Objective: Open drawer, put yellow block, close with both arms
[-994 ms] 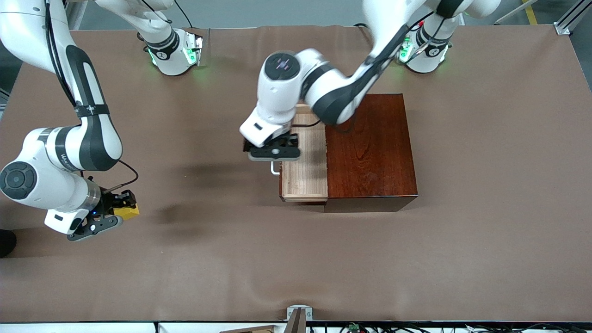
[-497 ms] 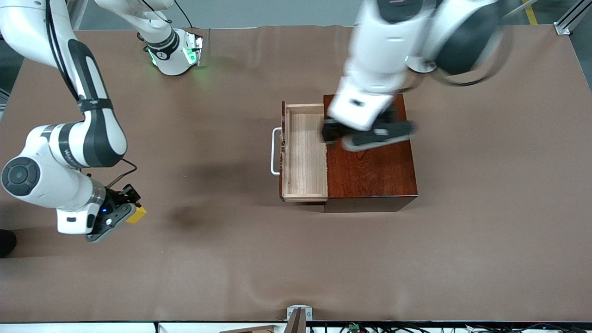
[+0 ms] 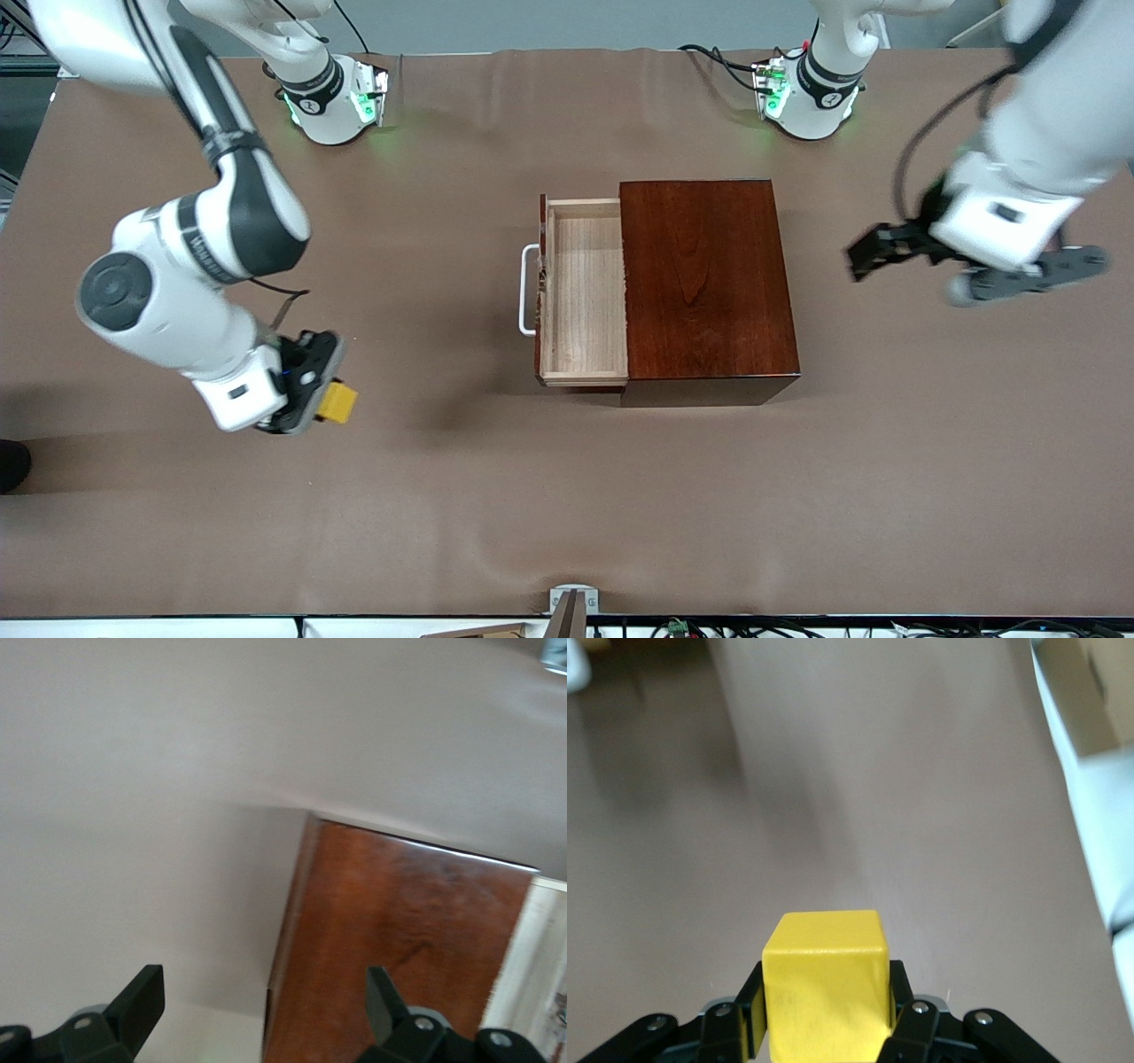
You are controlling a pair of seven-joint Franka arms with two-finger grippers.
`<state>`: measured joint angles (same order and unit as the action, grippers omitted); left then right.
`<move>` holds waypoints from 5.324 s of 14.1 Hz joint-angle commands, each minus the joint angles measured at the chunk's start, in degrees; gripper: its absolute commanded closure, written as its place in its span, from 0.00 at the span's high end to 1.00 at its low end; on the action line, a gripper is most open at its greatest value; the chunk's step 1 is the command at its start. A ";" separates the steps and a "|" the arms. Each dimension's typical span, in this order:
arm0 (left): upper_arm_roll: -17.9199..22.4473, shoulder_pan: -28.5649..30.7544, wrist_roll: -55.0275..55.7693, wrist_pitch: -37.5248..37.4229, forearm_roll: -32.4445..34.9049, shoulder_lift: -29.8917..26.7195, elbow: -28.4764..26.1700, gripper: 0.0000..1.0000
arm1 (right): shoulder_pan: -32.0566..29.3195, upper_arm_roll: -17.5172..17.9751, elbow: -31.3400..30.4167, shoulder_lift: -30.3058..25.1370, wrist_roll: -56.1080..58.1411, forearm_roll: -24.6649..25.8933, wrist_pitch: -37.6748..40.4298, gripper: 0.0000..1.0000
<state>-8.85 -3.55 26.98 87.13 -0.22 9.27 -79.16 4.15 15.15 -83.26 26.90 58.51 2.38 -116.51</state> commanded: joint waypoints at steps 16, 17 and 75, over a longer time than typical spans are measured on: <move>-0.55 5.92 -22.94 9.64 -0.66 -7.16 -14.44 1.00 | 29.51 -0.38 10.05 9.04 -6.12 3.24 6.74 0.00; -0.55 5.92 -22.85 9.73 -0.57 -7.16 -14.36 1.00 | 29.60 -0.47 9.96 9.57 -6.04 3.51 6.65 0.00; -22.63 -23.16 -57.63 42.24 3.12 30.88 4.37 1.00 | -2.30 -16.56 -10.09 -26.37 -51.55 -4.47 29.74 1.00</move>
<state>-33.38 -24.71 -25.48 128.14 1.69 36.77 -77.90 1.53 -0.46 -91.91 2.00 11.21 0.85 -88.64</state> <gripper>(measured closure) 0.000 0.000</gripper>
